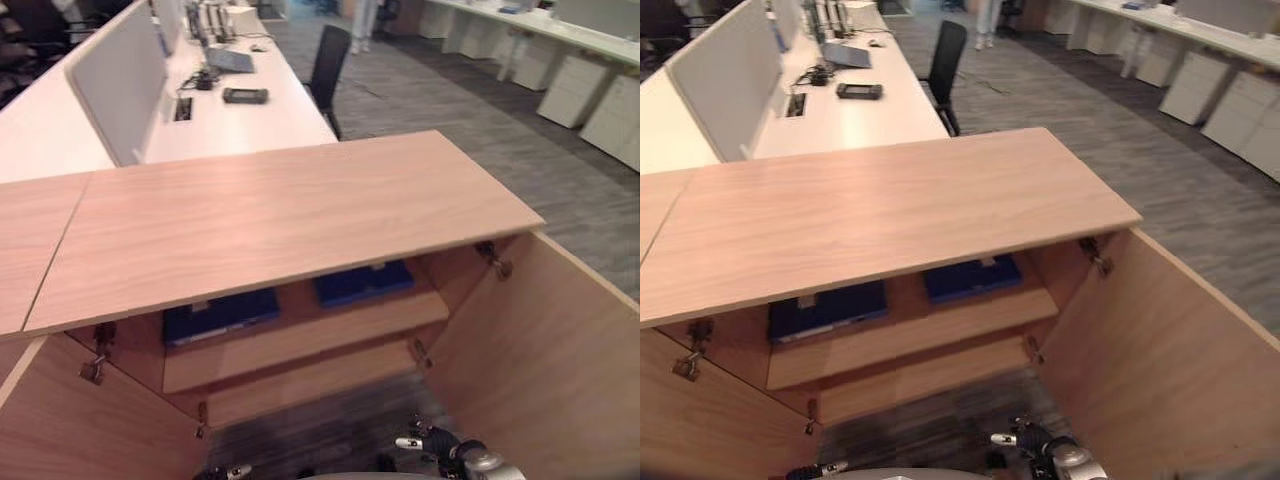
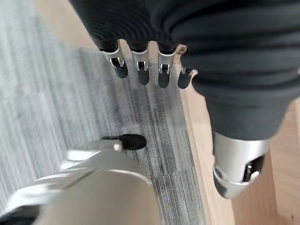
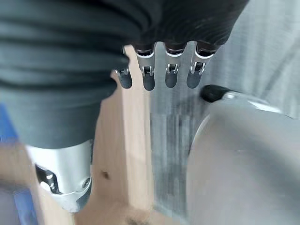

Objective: Put the empty folder in the office cabinet

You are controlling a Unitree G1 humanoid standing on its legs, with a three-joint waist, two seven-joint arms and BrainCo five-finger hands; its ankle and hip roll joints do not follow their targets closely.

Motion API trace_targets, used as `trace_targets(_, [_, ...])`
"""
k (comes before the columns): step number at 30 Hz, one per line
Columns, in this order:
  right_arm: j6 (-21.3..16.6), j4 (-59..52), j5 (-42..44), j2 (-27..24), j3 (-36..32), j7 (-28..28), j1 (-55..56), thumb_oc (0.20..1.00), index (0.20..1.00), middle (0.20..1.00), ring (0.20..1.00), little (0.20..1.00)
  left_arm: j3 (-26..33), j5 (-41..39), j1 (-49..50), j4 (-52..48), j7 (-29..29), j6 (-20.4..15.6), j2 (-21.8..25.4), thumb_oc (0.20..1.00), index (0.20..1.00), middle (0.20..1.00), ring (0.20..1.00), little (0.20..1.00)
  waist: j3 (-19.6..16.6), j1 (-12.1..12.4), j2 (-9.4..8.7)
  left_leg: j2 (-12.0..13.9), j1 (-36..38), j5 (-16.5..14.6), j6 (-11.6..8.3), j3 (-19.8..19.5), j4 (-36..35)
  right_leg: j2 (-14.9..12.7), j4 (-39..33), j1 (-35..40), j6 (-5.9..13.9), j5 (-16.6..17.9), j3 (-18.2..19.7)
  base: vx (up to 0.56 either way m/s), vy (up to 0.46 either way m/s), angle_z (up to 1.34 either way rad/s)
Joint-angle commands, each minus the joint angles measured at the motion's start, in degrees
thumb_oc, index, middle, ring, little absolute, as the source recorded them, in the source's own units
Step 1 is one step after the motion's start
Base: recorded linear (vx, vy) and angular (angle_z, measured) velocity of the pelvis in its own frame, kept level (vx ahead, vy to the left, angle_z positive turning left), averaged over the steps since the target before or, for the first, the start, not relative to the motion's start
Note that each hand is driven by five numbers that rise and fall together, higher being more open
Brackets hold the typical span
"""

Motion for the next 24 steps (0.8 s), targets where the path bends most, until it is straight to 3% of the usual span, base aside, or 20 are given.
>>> trace_targets(1, [-1.9,0.3,4.3,0.6,-2.1,-2.9,-4.1,1.000,1.000,1.000,1.000,1.000,-0.6,0.2,1.5,1.0,0.2,-0.6,-0.6,1.000,1.000,1.000,1.000,1.000,1.7,0.5,-1.34,-2.0,4.6,-6.5,-0.44,-2.6,1.3,5.0,-5.2,-4.9,0.66,9.6,-4.3,-0.10,0.037,-0.43])
trace_targets(4, [-1.8,1.2,5.0,1.0,-3.7,-4.1,-4.2,1.000,1.000,1.000,1.000,1.000,-0.3,1.0,1.6,1.1,0.9,-0.5,-1.1,1.000,1.000,1.000,1.000,1.000,3.0,0.6,0.67,-0.4,5.2,-6.5,-0.42,-0.8,1.7,1.6,-2.7,-4.1,0.67,6.7,-9.0,-0.13,0.008,-0.33])
trace_targets(5, [-1.8,1.2,5.0,1.0,-3.7,-4.1,-4.3,1.000,1.000,1.000,1.000,1.000,-0.3,1.0,1.6,1.1,0.9,-0.5,-1.1,1.000,1.000,1.000,1.000,1.000,2.9,0.6,0.55,-0.5,5.0,-6.4,-0.41,-0.8,1.7,1.5,-2.7,-4.3,0.68,6.8,-9.0,-0.09,-0.033,-0.34])
trace_targets(6, [-1.8,2.3,5.5,1.0,-5.0,-4.0,-3.9,1.000,1.000,1.000,1.000,1.000,0.2,1.6,1.8,2.0,1.0,-0.3,-1.2,1.000,1.000,1.000,1.000,1.000,2.5,0.5,1.20,0.2,4.8,-6.6,-0.42,-0.1,1.9,-0.9,-1.7,-3.7,-0.13,6.3,-8.8,-0.04,-0.033,-0.42])
trace_targets(9, [-2.2,3.0,6.4,0.5,-8.4,-4.0,-2.3,1.000,1.000,1.000,1.000,1.000,1.0,2.4,2.3,3.5,1.3,-0.2,-1.5,1.000,1.000,1.000,1.000,1.000,1.6,0.2,2.04,1.1,4.7,-7.3,-0.39,1.2,2.6,-5.5,-1.9,-2.0,0.20,7.3,-6.3,0.00,-0.037,-0.32])
trace_targets(12, [-2.5,3.9,7.5,0.6,-12.7,-5.0,-0.3,1.000,1.000,1.000,1.000,1.000,1.8,2.8,2.4,4.4,1.7,-0.3,-1.4,1.000,1.000,1.000,1.000,1.000,0.0,-0.8,1.64,0.5,4.9,-8.2,-0.32,2.1,2.6,-7.7,-3.9,-0.5,1.17,9.1,-3.8,0.06,-0.034,-0.05])
trace_targets(16, [-3.3,3.0,8.9,-0.4,-17.7,-7.9,1.8,1.000,1.000,1.000,1.000,1.000,2.2,2.5,1.5,5.4,2.7,-0.5,-1.8,1.000,1.000,1.000,1.000,1.000,-1.2,-3.3,0.78,-0.1,6.4,-8.9,-0.39,5.2,1.6,-7.0,-7.3,-1.7,3.48,11.5,-0.3,0.07,-0.082,-0.63])
trace_targets(21, [-3.4,1.7,8.6,-1.2,-19.9,-9.6,3.8,1.000,1.000,1.000,1.000,1.000,2.5,1.3,0.5,5.3,3.2,-0.7,-2.0,1.000,1.000,1.000,1.000,1.000,-1.4,-4.7,-0.05,0.8,7.5,-8.7,-0.94,7.1,0.5,-4.7,-8.7,-1.9,3.61,10.7,1.1,0.04,-0.140,-0.53])
trace_targets(24, [-3.8,1.1,9.8,-2.2,-21.8,-10.5,5.9,1.000,1.000,1.000,1.000,1.000,2.5,0.1,0.1,5.1,3.4,-0.7,-2.6,1.000,1.000,1.000,1.000,1.000,-2.5,-5.8,-0.41,3.3,7.9,-8.1,-2.07,8.0,-0.3,-1.7,-9.2,-0.5,2.84,9.0,2.0,0.07,-0.215,-0.28])
